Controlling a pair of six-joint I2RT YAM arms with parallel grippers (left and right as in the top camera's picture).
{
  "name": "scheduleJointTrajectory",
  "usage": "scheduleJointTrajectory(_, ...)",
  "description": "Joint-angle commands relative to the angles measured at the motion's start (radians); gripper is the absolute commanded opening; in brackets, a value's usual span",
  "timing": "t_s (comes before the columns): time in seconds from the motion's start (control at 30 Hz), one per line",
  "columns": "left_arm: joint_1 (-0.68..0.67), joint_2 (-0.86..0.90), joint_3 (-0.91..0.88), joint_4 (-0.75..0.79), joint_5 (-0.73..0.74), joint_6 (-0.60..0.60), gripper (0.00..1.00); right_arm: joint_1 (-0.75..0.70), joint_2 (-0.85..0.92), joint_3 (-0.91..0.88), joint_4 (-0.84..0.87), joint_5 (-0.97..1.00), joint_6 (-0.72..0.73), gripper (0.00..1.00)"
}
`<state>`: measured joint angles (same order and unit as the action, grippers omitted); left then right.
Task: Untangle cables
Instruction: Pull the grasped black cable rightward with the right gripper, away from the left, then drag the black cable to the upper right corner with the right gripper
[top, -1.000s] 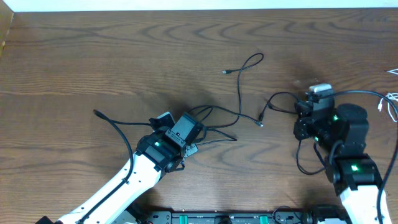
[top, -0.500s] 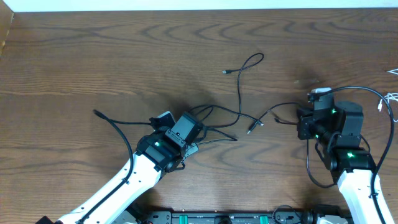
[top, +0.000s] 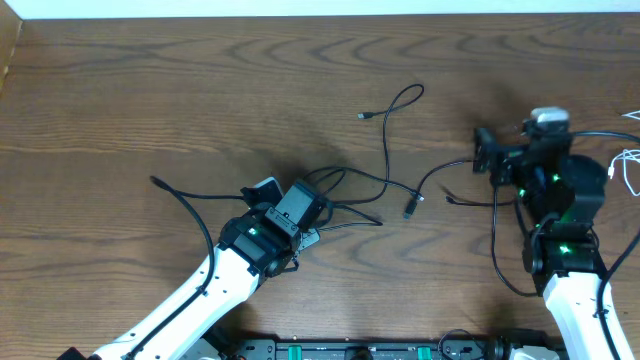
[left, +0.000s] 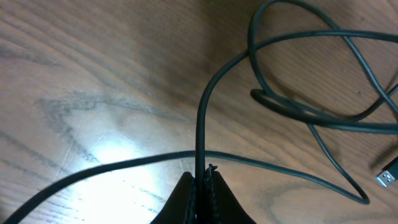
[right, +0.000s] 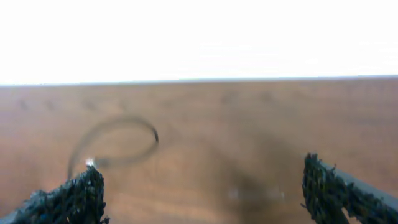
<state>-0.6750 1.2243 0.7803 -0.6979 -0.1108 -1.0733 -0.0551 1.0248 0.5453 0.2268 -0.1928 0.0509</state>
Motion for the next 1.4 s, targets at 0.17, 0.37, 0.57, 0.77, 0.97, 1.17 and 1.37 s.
scheduleJointTrajectory(0.17, 0.003, 0.003, 0.013, -0.001, -0.010, -0.034, 0.08, -0.002, 0.010, 0.206, 0.069, -0.038, 0.158, 0.99)
scheduleJointTrajectory(0.37, 0.003, 0.003, 0.013, 0.000, -0.010, -0.080, 0.09, -0.002, 0.036, 0.390, 0.068, 0.030, 0.255, 0.99)
scheduleJointTrajectory(0.57, 0.002, 0.003, 0.013, -0.002, -0.002, -0.092, 0.15, -0.002, 0.047, 0.461, -0.233, 0.121, 0.565, 0.99)
scheduleJointTrajectory(0.77, 0.003, 0.003, 0.013, -0.004, 0.005, -0.092, 0.16, -0.002, 0.061, 0.460, -0.729, 0.124, 0.632, 0.99)
scheduleJointTrajectory(0.97, 0.003, 0.003, 0.013, 0.005, -0.011, -0.092, 0.12, -0.002, 0.066, 0.442, -1.040, 0.147, 0.631, 0.99)
scheduleJointTrajectory(1.17, 0.003, 0.005, 0.013, 0.046, -0.032, -0.091, 0.82, -0.002, 0.114, 0.299, -1.055, 0.183, 0.658, 0.99)
scheduleJointTrajectory(1.37, 0.003, 0.005, 0.013, 0.050, -0.033, -0.091, 0.91, -0.002, 0.215, 0.172, -0.892, 0.134, 0.658, 0.99)
